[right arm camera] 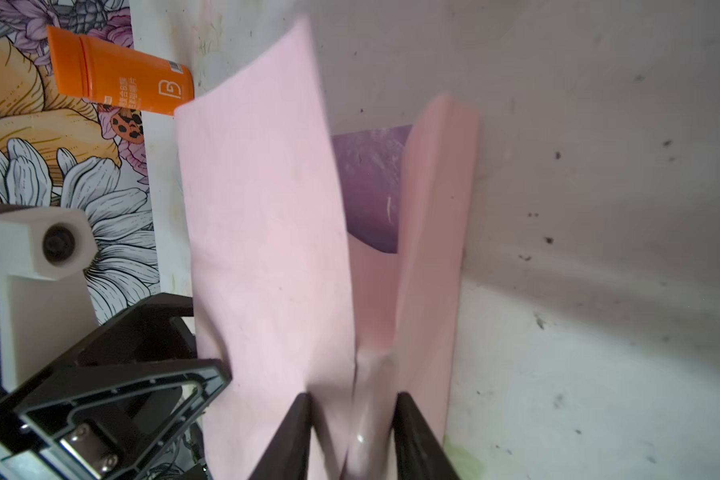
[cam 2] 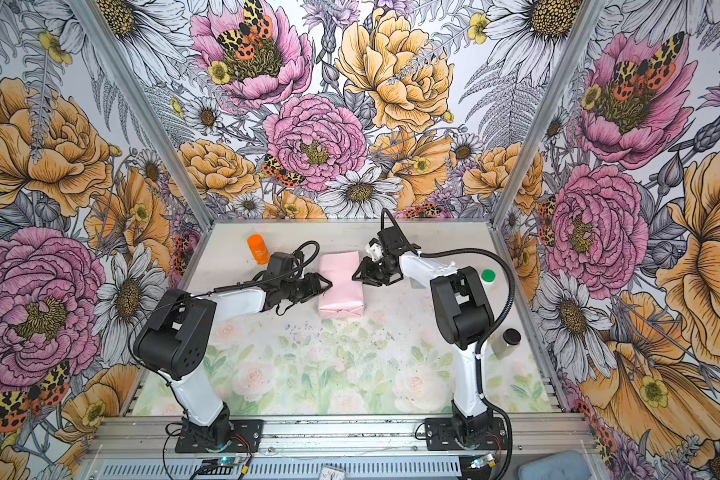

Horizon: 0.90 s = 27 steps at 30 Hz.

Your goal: Wrap the gift box in paper

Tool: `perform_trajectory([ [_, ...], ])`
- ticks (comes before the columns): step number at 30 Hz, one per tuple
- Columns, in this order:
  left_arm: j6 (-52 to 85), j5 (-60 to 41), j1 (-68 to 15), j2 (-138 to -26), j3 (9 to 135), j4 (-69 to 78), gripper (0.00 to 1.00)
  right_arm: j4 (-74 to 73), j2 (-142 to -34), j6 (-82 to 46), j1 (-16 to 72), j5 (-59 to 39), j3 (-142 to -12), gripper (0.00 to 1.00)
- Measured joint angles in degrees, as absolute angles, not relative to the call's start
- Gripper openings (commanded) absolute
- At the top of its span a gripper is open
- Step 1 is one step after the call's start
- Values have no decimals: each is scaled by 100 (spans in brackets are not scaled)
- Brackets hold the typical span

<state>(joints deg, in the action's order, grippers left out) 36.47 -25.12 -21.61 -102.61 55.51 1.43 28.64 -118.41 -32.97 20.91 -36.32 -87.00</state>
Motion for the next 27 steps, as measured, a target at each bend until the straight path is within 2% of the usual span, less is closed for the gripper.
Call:
perform_trajectory([
  [12,2987,-2274,-2388,-10278,5822,12,52,2534,-11354,-2936,2067,-3118,-8259,21],
  [20,2145,-1955,-2609,-9902,5754,189,54,1448,-10151,-2589,2178,-2716,-6845,22],
  [27,1485,-1435,-2985,-9268,4897,1070,55,200,-9142,-2283,2412,-2263,-5358,21],
])
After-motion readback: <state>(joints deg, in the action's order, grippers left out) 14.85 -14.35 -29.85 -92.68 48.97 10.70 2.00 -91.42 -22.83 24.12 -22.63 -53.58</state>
